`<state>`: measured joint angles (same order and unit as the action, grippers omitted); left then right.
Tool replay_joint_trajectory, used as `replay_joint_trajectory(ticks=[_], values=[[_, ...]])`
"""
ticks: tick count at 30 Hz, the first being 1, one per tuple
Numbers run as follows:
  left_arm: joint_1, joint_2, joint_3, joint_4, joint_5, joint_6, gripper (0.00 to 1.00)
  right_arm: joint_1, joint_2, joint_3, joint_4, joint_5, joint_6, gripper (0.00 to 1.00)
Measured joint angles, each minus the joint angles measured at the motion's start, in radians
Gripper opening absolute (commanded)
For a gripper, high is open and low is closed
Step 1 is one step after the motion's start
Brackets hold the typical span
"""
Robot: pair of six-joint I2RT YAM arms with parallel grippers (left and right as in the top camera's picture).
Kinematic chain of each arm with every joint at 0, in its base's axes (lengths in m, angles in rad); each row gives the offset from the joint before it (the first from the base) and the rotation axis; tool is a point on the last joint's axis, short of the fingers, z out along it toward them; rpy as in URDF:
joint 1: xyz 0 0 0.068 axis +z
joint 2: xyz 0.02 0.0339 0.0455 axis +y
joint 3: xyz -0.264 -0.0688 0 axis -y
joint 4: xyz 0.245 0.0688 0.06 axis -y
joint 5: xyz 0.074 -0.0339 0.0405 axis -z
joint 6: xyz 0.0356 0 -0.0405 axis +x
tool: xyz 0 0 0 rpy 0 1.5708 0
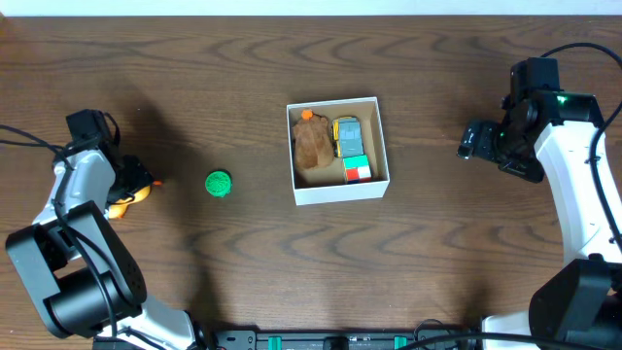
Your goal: Pack container
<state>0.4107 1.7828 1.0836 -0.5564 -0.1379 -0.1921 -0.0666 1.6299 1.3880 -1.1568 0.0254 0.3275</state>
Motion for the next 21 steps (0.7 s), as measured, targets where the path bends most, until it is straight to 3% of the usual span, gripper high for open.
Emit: replay_joint_trajectory(ticks=[11,21], values=[[-0.027,0.0,0.0,0.014,-0.001,0.043,0.9,0.0,0.0,0.0,0.001,0.0,0.0,0.99],[-0.027,0.0,-0.019,0.015,-0.027,0.046,0.8,0.0,0.0,0.0,0.001,0.0,-0.003,0.99]])
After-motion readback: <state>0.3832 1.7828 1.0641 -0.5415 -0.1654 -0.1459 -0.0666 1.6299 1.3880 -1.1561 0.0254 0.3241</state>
